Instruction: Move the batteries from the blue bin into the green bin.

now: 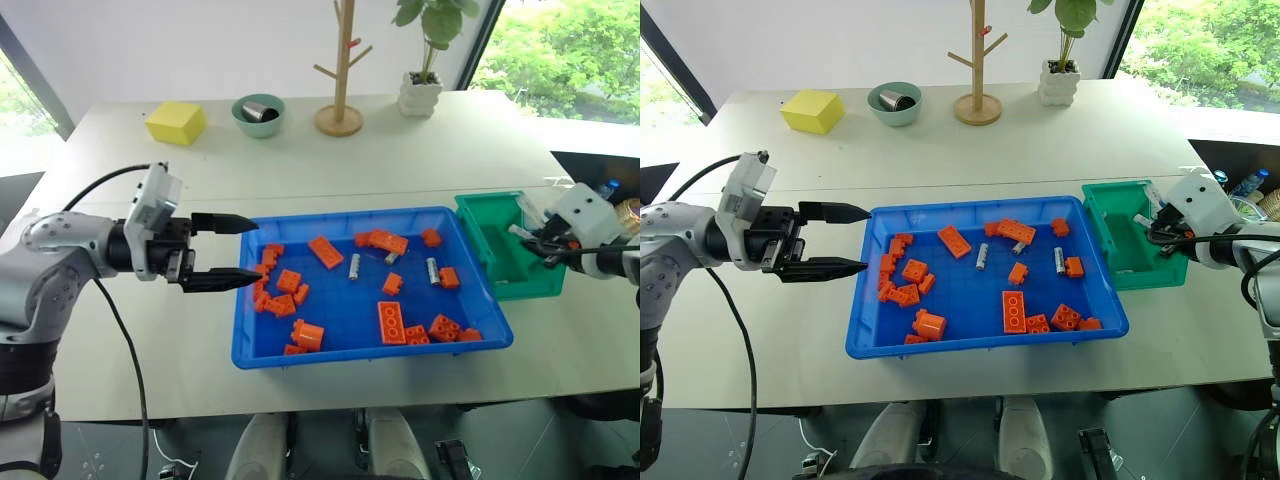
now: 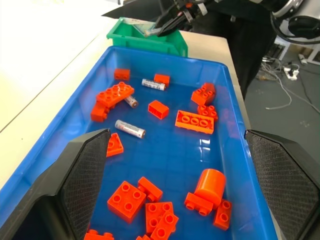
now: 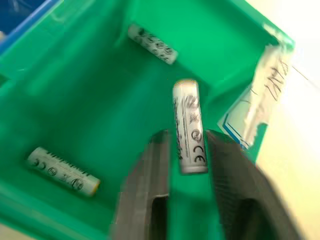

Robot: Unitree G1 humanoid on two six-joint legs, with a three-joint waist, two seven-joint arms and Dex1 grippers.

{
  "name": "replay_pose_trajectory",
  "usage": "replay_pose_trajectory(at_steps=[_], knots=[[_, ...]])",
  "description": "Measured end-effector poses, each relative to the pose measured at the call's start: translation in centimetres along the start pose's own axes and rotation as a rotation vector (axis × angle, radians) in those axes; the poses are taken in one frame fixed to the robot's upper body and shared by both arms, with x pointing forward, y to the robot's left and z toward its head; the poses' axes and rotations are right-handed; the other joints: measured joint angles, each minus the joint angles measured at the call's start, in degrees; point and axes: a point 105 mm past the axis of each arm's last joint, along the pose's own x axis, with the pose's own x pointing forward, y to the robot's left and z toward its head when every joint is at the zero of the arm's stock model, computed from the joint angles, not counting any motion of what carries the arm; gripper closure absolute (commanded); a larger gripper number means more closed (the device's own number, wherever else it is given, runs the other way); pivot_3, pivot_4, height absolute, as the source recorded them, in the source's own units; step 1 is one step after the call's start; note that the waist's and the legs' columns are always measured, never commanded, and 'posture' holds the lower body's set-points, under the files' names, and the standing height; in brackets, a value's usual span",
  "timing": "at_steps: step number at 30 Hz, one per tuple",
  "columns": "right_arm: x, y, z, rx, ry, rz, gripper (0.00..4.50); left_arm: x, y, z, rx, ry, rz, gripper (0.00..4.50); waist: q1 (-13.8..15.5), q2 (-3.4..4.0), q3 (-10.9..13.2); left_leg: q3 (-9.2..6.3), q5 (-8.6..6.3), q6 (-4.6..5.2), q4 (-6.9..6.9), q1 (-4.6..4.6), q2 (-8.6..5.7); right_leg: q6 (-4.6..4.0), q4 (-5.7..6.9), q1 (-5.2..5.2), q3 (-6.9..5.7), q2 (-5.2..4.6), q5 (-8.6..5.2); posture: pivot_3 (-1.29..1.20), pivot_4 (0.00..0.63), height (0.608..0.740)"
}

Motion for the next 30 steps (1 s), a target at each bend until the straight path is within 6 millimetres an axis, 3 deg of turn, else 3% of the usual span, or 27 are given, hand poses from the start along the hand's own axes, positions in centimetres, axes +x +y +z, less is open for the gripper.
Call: replay_pose_trajectory(at_steps=[1,3,7,9,12,15,20,25,30], knots=[[0.0,-0.1,0.4,0.011,-0.01,-0.001,1.55,0.0,0.0,0.0,0.0,0.0,0.0,0.0,-0.02,0.0,0.0,0.0,0.0,0.0,0.0,0.0,0.0,0.0,0.0,0.0,0.0,0.0,0.0,0.0,0.15,0.702],[0.0,-0.2,1.8,0.035,-0.053,0.006,1.55,0.0,0.0,0.0,-0.001,-0.001,0.001,0.0,-0.11,0.0,0.0,0.0,0.0,0.0,0.0,0.0,0.0,0.0,0.0,0.0,0.01,0.0,0.0,0.0,0.15,0.702],[-0.1,1.0,7.0,0.119,-0.204,0.086,1.55,0.0,-0.1,-0.2,-0.007,0.002,0.001,0.0,-0.2,0.0,0.01,-0.05,-0.01,0.0,-0.01,0.0,0.03,0.0,0.0,-0.02,-0.01,0.03,0.0,0.0,0.15,0.702],[0.0,2.9,9.3,0.157,-0.254,0.154,1.55,-0.1,-0.1,-0.3,-0.009,0.004,0.003,0.0,-0.08,-0.01,0.0,-0.15,-0.01,0.0,-0.01,-0.02,0.03,0.0,-0.01,-0.02,-0.02,0.04,0.0,0.0,0.15,0.702],[0.7,8.2,12.0,0.248,-0.271,0.322,1.55,-0.1,-0.1,-0.4,-0.011,0.007,0.007,0.0,-0.03,-0.01,0.0,-0.26,0.0,0.0,0.0,-0.07,0.0,0.01,-0.01,-0.03,-0.03,0.05,0.0,0.0,0.15,0.702],[2.0,13.4,12.0,0.333,-0.178,0.439,1.55,-0.2,-0.1,-0.5,-0.014,0.014,0.013,0.0,0.34,-0.03,-0.01,-0.37,0.0,0.0,0.01,-0.16,-0.08,0.0,0.0,-0.06,-0.06,0.02,0.0,0.0,0.15,0.702],[3.7,18.0,10.9,0.405,-0.075,0.49,1.55,-0.3,-0.2,-0.8,-0.025,0.025,0.017,0.0,0.61,-0.06,-0.03,-0.36,0.0,-0.01,0.04,-0.16,-0.14,0.0,0.0,-0.04,-0.06,0.0,0.0,0.0,0.15,0.702],[5.0,20.7,10.7,0.387,-0.016,0.493,1.55,-0.3,-0.2,-0.7,-0.024,0.027,0.019,0.0,-0.14,-0.05,-0.02,-0.37,0.0,-0.01,0.02,-0.12,-0.11,0.01,0.03,-0.05,-0.06,0.06,0.01,0.0,0.15,0.702],[6.2,20.5,10.1,0.407,0.033,0.454,1.55,-0.3,-0.1,-0.7,-0.023,0.028,0.021,0.0,-0.24,-0.04,-0.02,-0.36,0.0,0.0,0.01,-0.11,-0.1,0.01,0.06,-0.06,-0.07,0.09,0.01,0.0,0.15,0.702]])
